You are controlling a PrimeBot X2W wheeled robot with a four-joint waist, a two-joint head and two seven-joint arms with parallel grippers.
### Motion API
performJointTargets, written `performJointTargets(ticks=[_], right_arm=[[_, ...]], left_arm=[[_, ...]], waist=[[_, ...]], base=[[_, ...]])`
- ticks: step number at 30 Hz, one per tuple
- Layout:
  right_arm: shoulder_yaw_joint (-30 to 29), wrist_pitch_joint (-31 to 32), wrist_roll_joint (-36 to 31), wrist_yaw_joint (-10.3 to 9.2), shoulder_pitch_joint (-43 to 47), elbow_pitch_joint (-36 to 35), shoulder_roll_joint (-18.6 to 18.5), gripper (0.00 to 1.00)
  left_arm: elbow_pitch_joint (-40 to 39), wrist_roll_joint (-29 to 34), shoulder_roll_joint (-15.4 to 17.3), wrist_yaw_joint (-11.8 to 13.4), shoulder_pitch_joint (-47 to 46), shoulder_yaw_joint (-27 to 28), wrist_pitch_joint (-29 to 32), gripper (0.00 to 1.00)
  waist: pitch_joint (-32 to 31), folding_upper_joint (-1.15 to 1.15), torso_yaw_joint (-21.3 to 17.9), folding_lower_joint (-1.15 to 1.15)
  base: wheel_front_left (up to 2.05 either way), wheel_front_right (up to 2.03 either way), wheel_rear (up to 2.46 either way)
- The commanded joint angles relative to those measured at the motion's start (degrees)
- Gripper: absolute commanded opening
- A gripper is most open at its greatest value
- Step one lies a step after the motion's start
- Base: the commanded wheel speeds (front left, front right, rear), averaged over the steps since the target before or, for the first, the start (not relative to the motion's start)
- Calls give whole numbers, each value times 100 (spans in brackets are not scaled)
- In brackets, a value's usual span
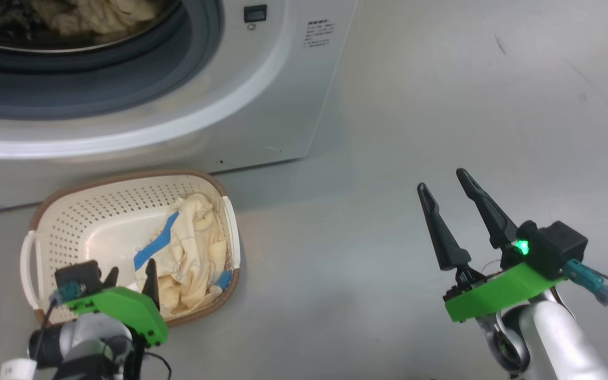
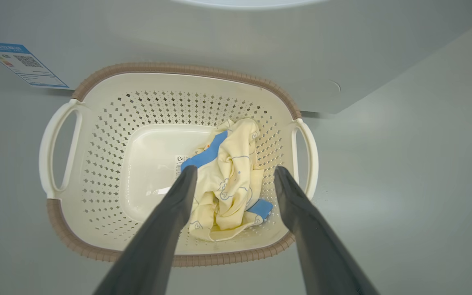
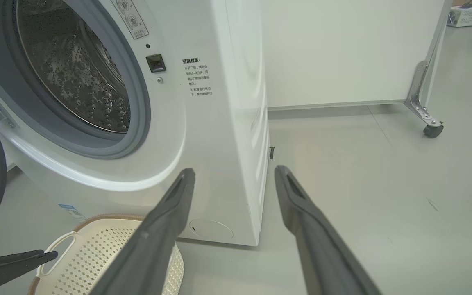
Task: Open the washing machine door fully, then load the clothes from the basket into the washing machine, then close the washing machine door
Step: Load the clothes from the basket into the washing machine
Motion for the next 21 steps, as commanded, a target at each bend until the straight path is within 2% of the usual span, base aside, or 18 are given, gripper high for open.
performJointTargets(ticks=[1,8,21], right_arm=[[148,-37,39,-16,-188,-157,5,100],[327,-37,157,-16,-515,-130,16,100],[508,-37,275,-16,-938,-166,17,100]], left_arm=[[-27,-21,183,17,-216,197,37,100],[885,-202,391,-28,-885,352,222,100],[2137,-416,374,-187,-1780,335,346,100]], waist=[[484,0,-208,-1],[1007,0,-383,-1],[1573,0,-571,-1]], base=[[0,0,0],[0,0,0],[0,0,0]])
